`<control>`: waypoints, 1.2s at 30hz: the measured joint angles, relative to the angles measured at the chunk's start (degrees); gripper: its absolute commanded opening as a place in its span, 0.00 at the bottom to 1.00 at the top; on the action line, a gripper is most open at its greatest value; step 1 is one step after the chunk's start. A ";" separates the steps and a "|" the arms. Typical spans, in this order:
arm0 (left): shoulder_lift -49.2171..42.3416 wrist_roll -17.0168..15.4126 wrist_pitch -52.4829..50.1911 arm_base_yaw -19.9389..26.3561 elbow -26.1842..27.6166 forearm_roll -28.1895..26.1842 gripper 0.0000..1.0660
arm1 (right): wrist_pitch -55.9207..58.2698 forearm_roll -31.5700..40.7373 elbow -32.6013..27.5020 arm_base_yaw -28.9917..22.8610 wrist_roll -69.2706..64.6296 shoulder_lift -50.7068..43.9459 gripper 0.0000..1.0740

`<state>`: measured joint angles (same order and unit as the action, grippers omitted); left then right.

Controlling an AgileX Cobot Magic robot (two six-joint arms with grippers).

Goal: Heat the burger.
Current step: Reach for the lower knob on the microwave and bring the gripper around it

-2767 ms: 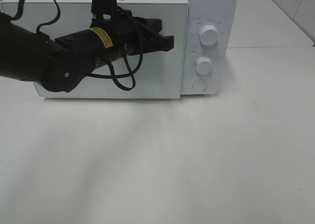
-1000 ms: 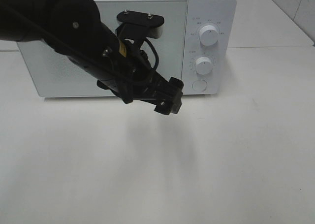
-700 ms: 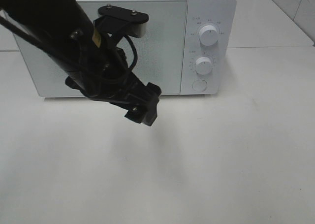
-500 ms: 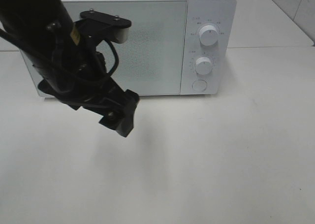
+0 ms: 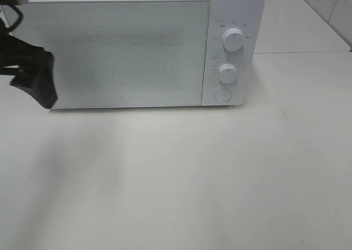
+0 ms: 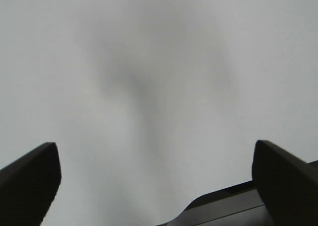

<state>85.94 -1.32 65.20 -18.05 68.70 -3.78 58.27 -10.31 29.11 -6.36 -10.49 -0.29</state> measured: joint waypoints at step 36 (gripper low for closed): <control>-43.54 3.50 4.35 16.33 -32.54 -0.46 0.96 | 0.00 0.00 0.00 0.00 0.00 0.00 0.71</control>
<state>42.40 2.18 69.56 -1.72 36.15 -4.24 58.27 -10.31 29.11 -6.36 -10.49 -0.29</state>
